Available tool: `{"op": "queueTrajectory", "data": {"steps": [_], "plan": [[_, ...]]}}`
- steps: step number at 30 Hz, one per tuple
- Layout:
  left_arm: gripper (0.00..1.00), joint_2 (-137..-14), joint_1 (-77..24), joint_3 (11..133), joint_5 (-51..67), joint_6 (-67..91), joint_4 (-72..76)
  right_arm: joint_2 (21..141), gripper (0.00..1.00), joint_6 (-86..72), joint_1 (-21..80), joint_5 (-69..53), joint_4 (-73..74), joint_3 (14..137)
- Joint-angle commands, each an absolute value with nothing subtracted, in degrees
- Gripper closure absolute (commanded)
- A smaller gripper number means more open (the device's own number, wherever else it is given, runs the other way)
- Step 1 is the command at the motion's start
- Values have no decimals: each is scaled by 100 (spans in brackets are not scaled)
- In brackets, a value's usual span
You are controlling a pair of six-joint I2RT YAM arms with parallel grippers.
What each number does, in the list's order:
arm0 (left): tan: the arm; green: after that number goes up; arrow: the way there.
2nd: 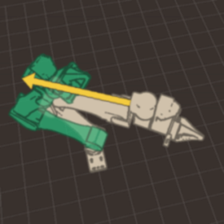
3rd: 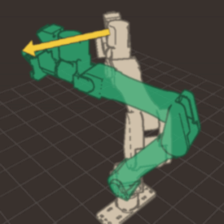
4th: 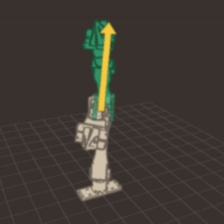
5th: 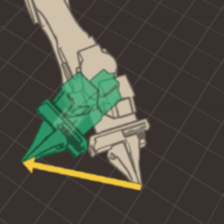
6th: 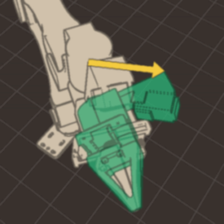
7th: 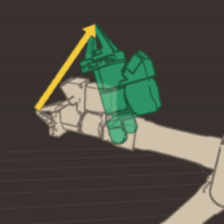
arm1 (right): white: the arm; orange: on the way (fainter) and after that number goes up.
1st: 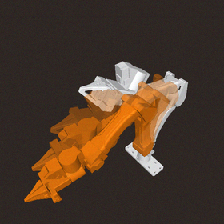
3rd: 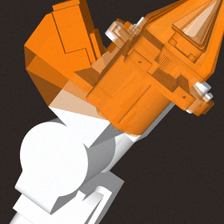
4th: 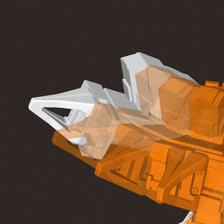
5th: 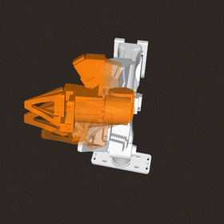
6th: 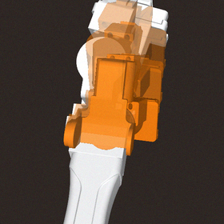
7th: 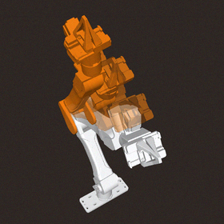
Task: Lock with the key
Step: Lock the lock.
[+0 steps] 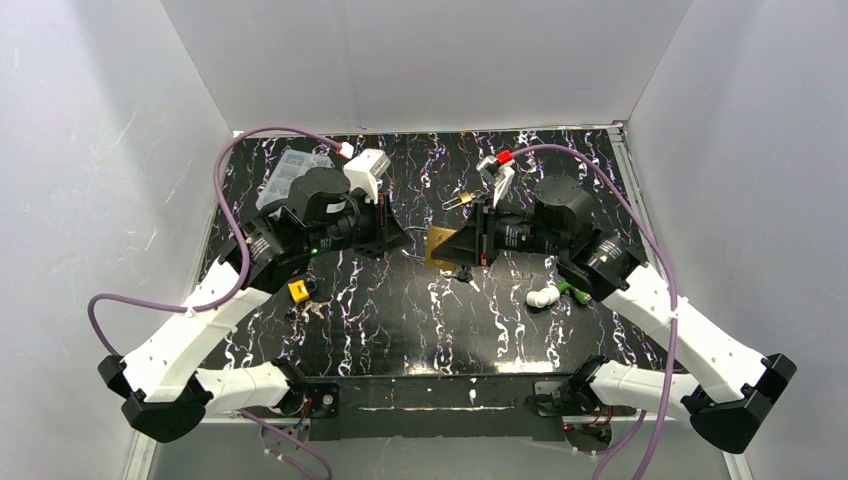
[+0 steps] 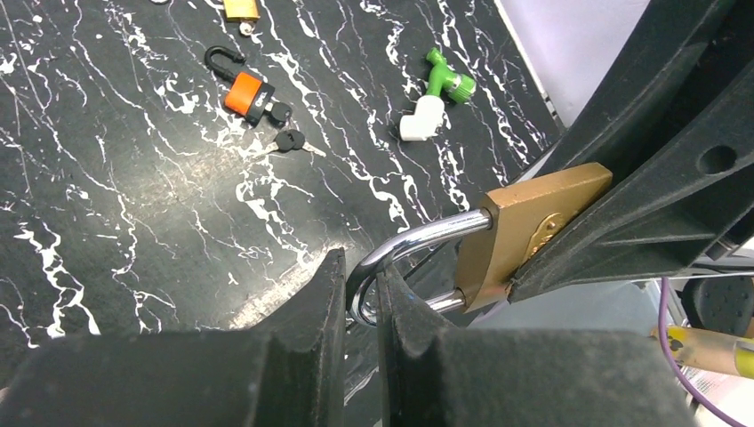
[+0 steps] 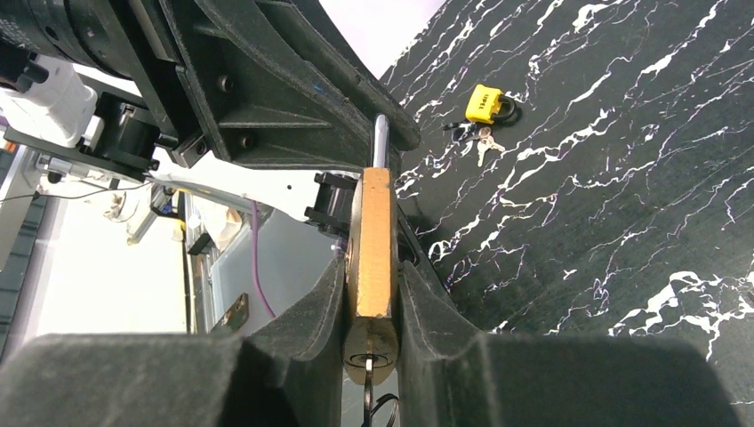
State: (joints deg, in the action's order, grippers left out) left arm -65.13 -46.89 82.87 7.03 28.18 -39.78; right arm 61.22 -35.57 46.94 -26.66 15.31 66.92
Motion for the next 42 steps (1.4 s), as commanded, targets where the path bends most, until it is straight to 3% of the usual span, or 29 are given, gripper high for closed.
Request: {"op": "queueTrajectory", "data": {"steps": [1,26,42], "plan": [[100,-6859,-5588,8794,3484,3933,-1054,6918,99,-3321,5073,-2852,54,6555],[100,-6523,-5620,8611,3923,4659,276,6584,99,-4025,4685,-3298,-1720,5584],[100,-6507,-5616,8553,3714,4562,311,6566,99,-4126,4774,-3637,-1802,5527]]}}
